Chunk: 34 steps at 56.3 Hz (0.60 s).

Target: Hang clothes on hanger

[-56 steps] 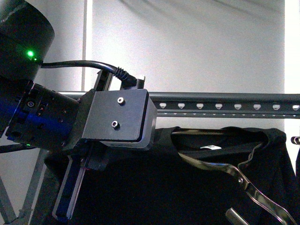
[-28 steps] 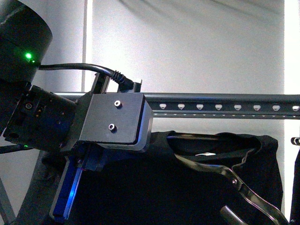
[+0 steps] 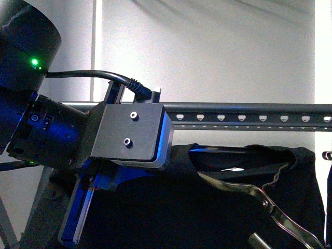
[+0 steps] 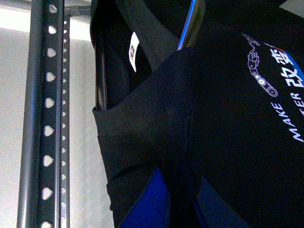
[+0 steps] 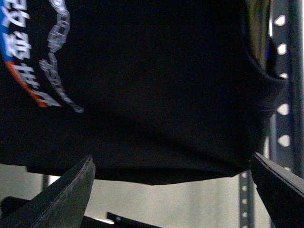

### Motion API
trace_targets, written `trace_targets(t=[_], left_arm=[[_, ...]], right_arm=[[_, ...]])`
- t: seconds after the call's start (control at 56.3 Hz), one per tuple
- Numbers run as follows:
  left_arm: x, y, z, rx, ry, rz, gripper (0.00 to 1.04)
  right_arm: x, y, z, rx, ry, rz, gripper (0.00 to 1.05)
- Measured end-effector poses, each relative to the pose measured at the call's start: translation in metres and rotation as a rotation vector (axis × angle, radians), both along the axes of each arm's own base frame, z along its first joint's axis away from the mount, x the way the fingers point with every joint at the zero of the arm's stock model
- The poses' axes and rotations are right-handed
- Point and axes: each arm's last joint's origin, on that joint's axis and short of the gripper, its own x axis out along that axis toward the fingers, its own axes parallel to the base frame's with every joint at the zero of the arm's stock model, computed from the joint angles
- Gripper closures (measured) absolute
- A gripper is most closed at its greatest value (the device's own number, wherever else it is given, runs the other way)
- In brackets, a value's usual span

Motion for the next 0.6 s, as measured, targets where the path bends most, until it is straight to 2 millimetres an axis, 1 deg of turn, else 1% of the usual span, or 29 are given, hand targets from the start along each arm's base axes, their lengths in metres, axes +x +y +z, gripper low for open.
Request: trace_targets(t=[0.142, 0.249, 0.408, 0.604], left_arm=[[0.000, 0.000, 0.000, 0.000, -0.001, -0.001, 1.00], [0.000, 0.000, 0.000, 0.000, 0.000, -0.001, 1.00], [0.000, 0.000, 0.000, 0.000, -0.001, -0.001, 1.00], [0.000, 0.000, 0.000, 0.001, -0.001, -0.001, 1.00]], right_arm=[[0.019, 0.006, 0.026, -0.017, -0.093, -0.010, 0.07], [0.028, 0.008, 0.034, -0.021, -0.121, -0.022, 0.07], [0.055, 0.014, 0.033, -0.012, -0.157, -0.037, 0.07], [0.074, 0.020, 0.032, 0.023, -0.158, -0.058, 0.07]])
